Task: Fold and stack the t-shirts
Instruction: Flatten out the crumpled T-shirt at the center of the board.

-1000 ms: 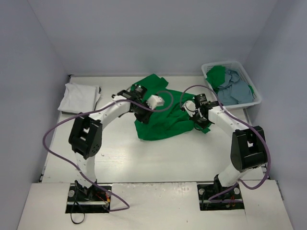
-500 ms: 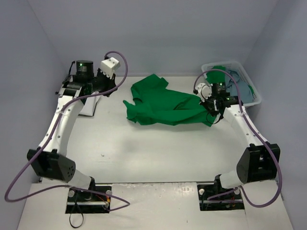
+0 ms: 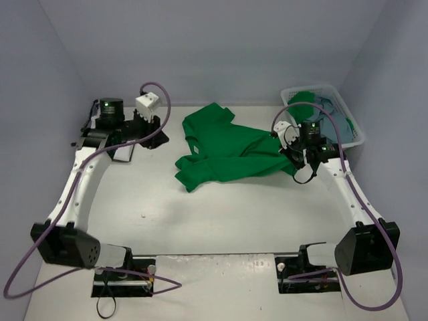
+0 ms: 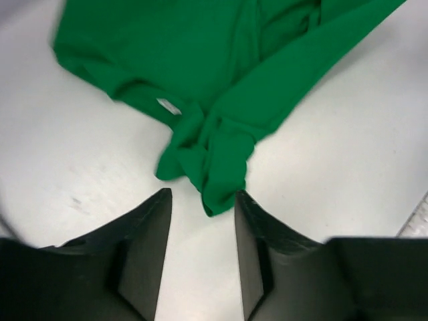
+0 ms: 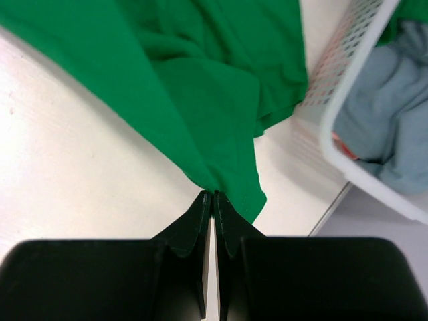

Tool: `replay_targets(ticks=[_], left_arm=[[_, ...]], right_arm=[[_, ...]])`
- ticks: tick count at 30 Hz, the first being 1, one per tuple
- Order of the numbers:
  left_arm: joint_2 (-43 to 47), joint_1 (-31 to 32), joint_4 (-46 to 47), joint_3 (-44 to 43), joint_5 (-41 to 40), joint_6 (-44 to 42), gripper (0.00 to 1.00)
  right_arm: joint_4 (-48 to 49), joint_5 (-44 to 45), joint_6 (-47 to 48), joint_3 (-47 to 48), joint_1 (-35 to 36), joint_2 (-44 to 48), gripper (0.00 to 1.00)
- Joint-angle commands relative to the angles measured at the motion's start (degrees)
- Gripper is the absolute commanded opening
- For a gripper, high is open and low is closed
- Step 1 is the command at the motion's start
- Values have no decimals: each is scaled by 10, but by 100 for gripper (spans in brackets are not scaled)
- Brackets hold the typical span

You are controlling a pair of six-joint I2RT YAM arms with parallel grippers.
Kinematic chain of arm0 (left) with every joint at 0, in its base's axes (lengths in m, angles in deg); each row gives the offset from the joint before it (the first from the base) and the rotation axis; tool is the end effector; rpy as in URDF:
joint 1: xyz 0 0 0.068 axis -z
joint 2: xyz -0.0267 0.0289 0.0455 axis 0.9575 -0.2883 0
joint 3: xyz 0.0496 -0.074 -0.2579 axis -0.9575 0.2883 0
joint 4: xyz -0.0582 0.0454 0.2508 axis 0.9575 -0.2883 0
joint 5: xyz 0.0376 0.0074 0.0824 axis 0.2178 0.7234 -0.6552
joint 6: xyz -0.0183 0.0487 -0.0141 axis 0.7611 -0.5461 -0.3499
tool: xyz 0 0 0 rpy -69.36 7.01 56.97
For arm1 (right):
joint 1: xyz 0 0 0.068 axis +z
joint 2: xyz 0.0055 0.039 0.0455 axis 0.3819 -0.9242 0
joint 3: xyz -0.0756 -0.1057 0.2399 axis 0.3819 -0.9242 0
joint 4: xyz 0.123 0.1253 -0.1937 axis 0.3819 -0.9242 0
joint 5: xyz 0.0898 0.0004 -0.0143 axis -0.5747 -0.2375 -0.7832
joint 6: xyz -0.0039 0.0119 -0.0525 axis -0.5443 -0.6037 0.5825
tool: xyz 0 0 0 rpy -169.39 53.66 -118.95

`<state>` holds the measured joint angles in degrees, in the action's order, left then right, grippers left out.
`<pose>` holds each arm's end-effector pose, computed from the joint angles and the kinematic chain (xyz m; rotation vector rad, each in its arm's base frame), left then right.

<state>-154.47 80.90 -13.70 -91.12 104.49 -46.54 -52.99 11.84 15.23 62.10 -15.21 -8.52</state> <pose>0.2790 -0.0615 0.4121 0.7377 1.8567 -0.7283 0.2815 0.0412 0.3150 -0.9399 2.0177 -0.1310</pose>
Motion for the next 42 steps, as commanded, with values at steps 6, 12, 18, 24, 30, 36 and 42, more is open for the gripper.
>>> replay_targets(ticks=[6,12,18,24,30,36,42], left_arm=[[-159,118,-43,21,0,-84,45],[-227,211,-22,-2,-81,-121,47],[-280,237,18,-34,-141,-134,47],[-288,246,73,-27,-213,-159,47],[-311,246,88,-36,-213,-173,47],[-343,247,73,-61,-199,-173,47],[-357,249,72,-65,-188,-169,47]], right_arm=[[7,-19,-1,-6,8,-3,0],[6,-27,-12,-17,21,-15,0],[7,-28,-16,-31,29,0,0],[7,-27,-11,-48,30,10,0],[8,-34,-12,-50,30,2,0],[8,-32,-12,-55,30,10,0],[8,-31,-9,-62,30,12,0]])
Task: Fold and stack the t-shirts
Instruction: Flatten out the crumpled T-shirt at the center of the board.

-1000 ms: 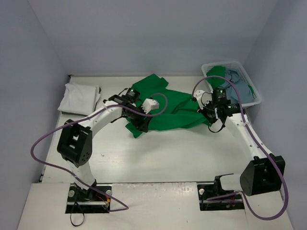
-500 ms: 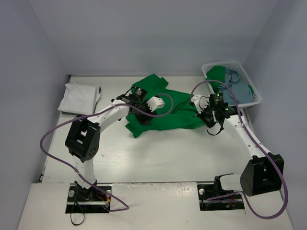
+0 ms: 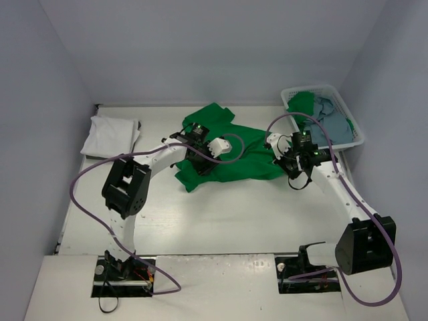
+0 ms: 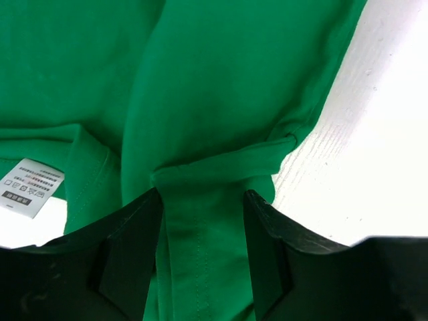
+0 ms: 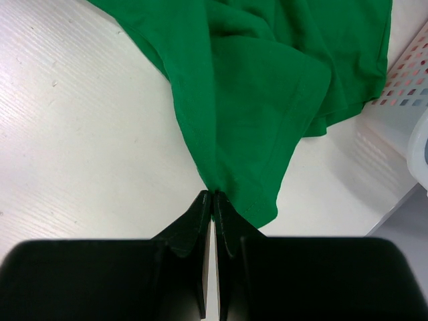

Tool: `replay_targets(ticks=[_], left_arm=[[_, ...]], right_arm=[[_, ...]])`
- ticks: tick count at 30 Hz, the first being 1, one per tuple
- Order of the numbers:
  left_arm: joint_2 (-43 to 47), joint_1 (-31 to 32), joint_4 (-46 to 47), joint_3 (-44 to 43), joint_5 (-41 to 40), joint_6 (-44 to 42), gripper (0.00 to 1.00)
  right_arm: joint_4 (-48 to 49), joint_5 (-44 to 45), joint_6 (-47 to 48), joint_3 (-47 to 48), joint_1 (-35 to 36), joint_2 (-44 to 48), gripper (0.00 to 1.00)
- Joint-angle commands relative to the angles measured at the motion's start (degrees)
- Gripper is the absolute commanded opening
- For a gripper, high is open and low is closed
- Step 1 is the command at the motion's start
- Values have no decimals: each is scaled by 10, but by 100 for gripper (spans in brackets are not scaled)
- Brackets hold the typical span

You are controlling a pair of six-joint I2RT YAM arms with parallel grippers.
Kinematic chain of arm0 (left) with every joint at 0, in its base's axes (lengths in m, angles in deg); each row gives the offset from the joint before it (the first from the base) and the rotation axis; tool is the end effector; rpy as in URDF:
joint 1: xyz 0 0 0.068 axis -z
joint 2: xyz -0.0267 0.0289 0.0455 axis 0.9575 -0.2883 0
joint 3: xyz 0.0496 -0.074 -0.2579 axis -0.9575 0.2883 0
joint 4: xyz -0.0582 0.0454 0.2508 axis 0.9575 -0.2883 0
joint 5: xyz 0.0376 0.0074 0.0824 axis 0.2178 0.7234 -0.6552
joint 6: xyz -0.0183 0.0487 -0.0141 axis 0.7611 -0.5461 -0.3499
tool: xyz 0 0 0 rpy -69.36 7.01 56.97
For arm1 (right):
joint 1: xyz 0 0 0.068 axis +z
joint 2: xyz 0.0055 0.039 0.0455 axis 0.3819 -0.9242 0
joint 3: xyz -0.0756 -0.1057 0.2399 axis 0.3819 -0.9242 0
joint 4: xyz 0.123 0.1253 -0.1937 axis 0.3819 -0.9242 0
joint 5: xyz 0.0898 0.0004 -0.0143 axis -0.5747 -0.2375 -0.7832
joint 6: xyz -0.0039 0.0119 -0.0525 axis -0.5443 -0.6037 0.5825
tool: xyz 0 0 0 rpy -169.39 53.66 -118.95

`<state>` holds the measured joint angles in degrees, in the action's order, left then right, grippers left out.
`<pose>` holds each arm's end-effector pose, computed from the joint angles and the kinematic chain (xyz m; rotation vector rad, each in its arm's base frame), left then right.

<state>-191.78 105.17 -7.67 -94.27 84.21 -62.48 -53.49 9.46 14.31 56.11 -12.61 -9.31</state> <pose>0.3604 -0.2401 0.2063 1.3441 2.1416 -0.5278 0.2734 0.0544 0.2760 -1.0252 2.1037 -0.0120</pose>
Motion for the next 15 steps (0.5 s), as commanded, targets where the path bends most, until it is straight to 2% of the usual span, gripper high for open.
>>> replay_targets(ticks=[1,3,4,6,7,8,15], left_arm=[[15,8,6,-35,18,-10,46],[15,11,3,-35,20,-10,38],[17,12,1,-35,21,-10,26],[21,13,-1,-34,24,-7,14],[25,12,-2,-35,23,-5,4],[28,12,-3,-35,23,-4,0],[78,6,-1,-28,13,4,0]], right_arm=[[13,-7,1,-4,4,19,0],[13,-6,1,-5,4,18,0],[14,-7,1,-5,4,18,0],[14,-9,1,-3,4,14,0],[15,-11,0,-2,4,12,0],[15,-11,-1,-2,4,12,0],[16,-10,-1,-3,4,11,0]])
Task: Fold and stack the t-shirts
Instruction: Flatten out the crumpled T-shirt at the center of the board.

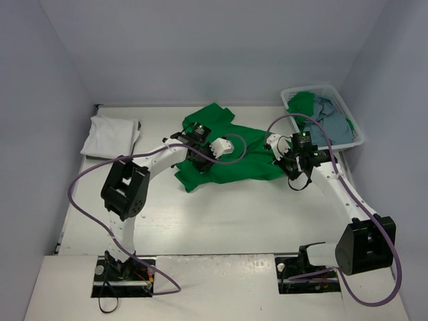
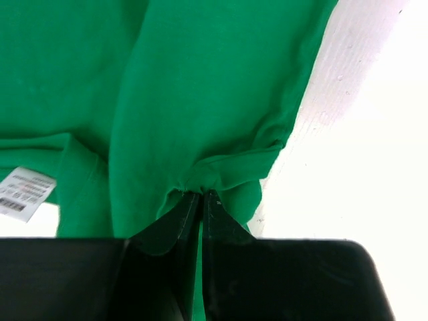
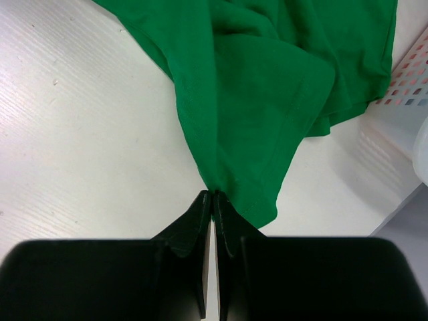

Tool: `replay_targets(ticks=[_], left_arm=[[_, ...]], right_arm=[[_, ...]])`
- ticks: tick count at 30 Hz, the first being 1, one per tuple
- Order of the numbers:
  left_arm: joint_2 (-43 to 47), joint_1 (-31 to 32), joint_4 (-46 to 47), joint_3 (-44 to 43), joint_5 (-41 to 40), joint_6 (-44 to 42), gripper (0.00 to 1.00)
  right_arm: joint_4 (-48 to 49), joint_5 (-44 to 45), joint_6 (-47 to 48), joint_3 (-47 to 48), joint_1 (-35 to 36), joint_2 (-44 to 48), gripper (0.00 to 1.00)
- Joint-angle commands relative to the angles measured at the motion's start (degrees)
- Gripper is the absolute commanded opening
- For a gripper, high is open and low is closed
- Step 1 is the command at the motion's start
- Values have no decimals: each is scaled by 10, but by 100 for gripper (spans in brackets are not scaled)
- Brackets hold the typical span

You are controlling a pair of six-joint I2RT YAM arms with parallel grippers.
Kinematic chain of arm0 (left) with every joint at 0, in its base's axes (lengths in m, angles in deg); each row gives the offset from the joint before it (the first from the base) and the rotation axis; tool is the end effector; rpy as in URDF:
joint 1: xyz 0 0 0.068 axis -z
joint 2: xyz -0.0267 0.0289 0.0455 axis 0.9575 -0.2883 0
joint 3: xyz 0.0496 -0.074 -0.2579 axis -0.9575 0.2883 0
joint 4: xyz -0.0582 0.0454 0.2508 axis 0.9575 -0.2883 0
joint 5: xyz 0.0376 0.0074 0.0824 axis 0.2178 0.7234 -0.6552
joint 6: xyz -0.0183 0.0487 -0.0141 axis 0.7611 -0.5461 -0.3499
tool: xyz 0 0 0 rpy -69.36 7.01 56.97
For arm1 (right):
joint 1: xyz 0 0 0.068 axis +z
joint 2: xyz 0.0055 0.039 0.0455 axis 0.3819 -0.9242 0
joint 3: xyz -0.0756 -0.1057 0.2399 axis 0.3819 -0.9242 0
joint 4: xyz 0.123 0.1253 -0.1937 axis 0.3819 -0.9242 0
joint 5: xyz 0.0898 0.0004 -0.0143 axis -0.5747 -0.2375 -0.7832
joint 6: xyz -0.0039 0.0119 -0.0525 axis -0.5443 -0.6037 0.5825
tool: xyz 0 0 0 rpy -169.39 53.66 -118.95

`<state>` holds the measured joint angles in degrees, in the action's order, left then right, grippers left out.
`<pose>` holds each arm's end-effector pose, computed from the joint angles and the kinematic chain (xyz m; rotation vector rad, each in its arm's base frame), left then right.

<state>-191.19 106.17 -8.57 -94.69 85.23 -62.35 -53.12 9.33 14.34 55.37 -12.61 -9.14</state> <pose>0.3546 -0.2460 0.2120 1.3657 2.1255 -0.5580 0.2722 0.0543 0.2730 -1.0276 2.1058 -0.0085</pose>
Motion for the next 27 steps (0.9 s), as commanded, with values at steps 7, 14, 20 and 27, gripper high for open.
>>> replay_targets(ticks=[7,14,20,27], left_arm=[[144,-22,-3,-34,-9,2,0],[234,-91,-7,-35,11,25,0],[324,-123,-13,-36,27,46,0],[417,-124,-70,-117,62,72,0]], right_arm=[[11,2,1,6,4,19,0],[21,-14,-2,44,-3,26,0],[48,-26,-21,136,-4,15,0],[46,-93,-44,234,-2,57,0]])
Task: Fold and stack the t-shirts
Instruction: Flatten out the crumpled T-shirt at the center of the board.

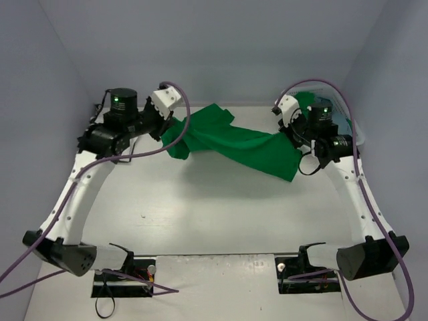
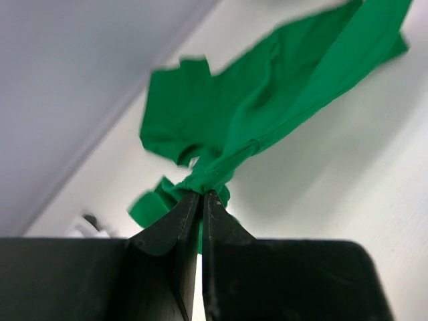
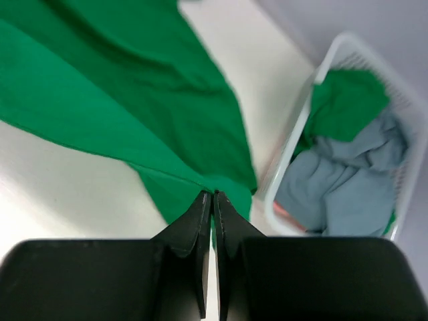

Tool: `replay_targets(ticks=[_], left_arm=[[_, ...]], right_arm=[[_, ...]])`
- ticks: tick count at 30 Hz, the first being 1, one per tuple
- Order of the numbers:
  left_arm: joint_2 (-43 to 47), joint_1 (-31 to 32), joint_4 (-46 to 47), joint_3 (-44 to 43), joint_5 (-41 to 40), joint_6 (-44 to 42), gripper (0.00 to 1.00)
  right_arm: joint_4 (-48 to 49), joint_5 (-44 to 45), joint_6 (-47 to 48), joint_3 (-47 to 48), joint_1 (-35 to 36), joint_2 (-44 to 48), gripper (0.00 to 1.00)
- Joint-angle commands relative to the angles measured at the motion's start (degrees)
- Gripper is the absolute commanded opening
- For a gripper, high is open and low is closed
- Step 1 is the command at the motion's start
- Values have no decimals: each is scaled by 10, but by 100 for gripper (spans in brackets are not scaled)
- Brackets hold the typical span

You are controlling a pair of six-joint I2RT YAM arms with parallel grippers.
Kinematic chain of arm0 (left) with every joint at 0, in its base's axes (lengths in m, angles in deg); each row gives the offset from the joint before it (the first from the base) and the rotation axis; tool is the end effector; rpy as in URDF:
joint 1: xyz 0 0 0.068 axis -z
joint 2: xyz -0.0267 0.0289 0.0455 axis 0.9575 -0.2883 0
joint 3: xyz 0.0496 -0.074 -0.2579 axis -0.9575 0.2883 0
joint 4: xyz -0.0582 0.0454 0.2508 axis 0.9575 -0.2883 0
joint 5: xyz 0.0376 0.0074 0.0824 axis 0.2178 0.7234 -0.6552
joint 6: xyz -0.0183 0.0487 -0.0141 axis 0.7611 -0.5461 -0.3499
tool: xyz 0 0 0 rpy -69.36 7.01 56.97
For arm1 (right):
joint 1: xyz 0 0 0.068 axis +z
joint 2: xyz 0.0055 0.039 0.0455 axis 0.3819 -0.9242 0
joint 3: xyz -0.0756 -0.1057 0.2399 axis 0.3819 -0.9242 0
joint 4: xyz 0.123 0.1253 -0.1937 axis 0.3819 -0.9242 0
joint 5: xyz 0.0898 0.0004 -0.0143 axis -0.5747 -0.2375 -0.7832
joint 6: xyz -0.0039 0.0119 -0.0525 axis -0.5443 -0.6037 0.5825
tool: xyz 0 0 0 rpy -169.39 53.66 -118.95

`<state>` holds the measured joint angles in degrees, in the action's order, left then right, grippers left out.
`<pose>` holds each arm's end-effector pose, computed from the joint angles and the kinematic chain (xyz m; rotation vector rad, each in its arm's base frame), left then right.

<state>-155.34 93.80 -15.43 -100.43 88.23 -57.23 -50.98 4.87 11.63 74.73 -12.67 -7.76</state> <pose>0.2597 -0.1139 0.4553 0.9451 1.6805 -0.4391 0.2789 0.0579 0.3976 -0.9014 1.7264 -0.0221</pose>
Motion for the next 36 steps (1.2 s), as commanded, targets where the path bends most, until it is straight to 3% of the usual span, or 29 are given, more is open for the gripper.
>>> replay_targets(ticks=[1,12,23,31,36], left_arm=[[74,-1,-8,-70,34,20,0],[153,-25,-35,-194,48,36,0],[160,-40,-40,-309,72,41,0],[190,-50,-29,-311,109,50,0],[219,-64,-10,-247,163,89,0]], right_arm=[[25,-56,-23,44,0,61,0],[17,-65,-19,64,18,152,0],[106,-56,-61,75,15,253,0],[109,-83,-62,82,6,299,0],[91,-80,-59,93,-2,323,0]])
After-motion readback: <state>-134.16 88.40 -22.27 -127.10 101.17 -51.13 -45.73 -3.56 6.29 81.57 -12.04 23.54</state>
